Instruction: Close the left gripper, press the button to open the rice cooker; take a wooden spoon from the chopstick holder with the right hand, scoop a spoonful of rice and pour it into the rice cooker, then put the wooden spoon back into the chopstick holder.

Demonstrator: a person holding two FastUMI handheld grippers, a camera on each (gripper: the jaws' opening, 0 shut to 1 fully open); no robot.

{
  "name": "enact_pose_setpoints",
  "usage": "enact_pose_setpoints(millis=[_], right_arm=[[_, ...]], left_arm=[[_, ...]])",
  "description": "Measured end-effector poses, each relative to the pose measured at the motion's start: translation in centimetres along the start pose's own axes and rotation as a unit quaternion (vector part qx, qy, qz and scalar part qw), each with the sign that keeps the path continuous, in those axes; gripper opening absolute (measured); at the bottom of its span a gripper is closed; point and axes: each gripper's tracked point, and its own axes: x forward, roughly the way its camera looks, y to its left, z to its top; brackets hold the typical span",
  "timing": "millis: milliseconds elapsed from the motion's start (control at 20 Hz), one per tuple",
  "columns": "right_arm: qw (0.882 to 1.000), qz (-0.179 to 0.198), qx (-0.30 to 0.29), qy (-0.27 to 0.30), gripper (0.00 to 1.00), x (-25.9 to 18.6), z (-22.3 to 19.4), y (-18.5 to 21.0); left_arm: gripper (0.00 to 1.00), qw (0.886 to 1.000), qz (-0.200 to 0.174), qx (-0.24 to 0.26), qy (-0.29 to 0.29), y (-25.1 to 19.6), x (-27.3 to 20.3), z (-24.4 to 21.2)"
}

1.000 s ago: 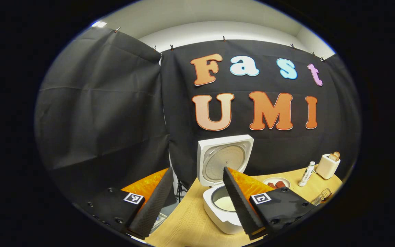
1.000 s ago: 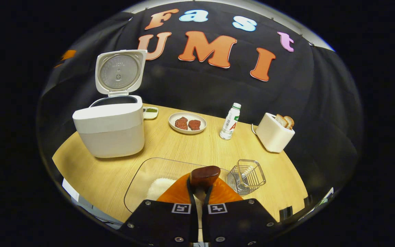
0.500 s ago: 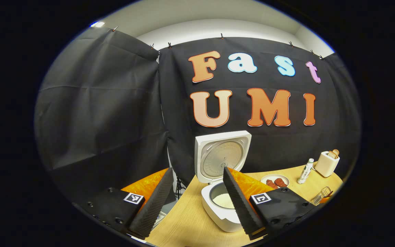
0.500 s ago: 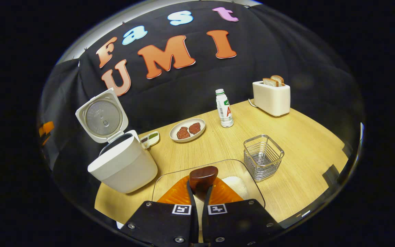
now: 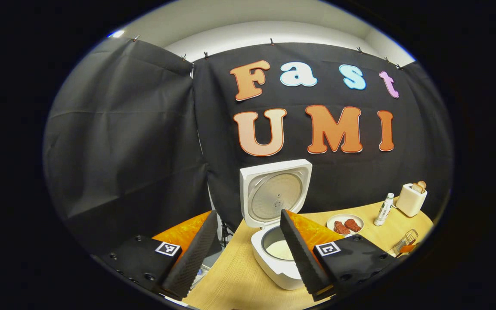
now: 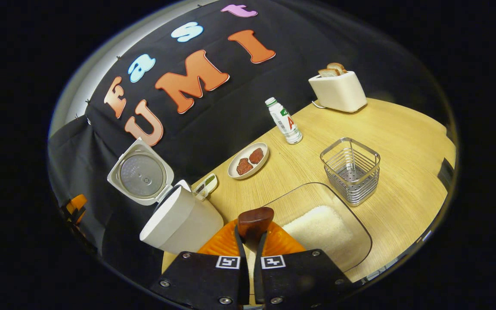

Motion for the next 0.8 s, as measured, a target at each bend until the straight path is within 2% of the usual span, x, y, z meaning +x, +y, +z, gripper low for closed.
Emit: enact_pose_setpoints(millis=[150,300,600,800], right_arm=[[0.997,-0.011,0.081,0.013,0.04,1.0,-0.1,-0.8],[0.988,-0.008,0.154,0.028,0.04,1.0,-0.5,-1.6],[0.974,0.012,0.223,0.024,0.03,0.1,1.0,-2.8],[0.973,0.019,0.229,0.022,0.04,-0.6,2.4,-2.9]], left_arm=[[0.98,1.000,-0.003,-0.004,0.000,-0.8,0.9,0.0],[0.98,1.000,-0.005,0.000,0.001,-1.1,0.9,-0.1],[0.99,1.000,-0.002,-0.013,-0.001,-1.3,1.0,-0.1],[0.99,1.000,0.000,-0.018,-0.006,-1.7,0.7,0.0]])
